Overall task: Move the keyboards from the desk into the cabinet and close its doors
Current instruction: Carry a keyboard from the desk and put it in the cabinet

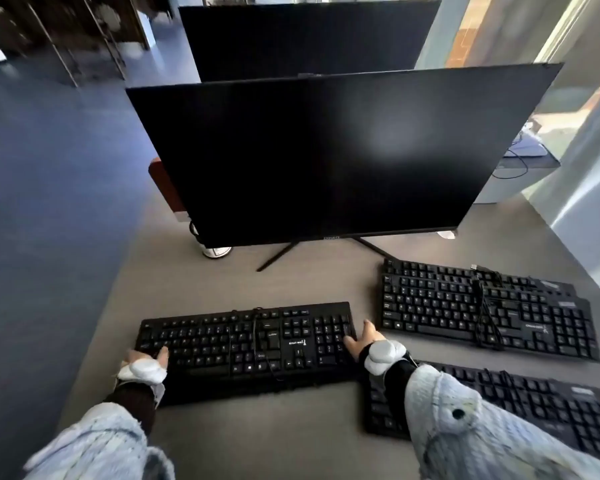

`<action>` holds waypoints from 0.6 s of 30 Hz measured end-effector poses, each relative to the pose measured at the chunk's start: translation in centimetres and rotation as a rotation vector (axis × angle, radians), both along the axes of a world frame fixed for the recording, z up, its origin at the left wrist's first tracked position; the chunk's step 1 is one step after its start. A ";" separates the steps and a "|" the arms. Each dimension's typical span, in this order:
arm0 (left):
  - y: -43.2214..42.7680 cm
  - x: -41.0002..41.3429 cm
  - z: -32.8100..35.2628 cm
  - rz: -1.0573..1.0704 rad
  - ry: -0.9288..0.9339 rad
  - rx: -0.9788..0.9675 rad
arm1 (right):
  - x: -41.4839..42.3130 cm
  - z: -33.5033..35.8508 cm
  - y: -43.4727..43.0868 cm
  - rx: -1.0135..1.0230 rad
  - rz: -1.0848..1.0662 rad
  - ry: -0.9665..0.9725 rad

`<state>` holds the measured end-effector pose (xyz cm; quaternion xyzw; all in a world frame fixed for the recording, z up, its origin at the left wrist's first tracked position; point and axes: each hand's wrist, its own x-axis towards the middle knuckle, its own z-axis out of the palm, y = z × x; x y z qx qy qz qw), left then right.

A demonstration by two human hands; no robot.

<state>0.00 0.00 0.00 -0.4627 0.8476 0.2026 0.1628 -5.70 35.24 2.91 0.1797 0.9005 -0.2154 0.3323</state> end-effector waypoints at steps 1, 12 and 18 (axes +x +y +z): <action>-0.6 -0.2 -0.4 0.001 -0.016 0.029 | -0.2 -0.5 -0.2 0.038 0.000 -0.009; -2.8 -1.1 -0.5 0.285 0.119 0.203 | 0.3 -2.0 -3.6 0.161 -0.193 0.076; -2.0 2.0 2.2 0.444 0.306 0.214 | -0.6 -0.4 -3.2 -0.045 -0.351 0.206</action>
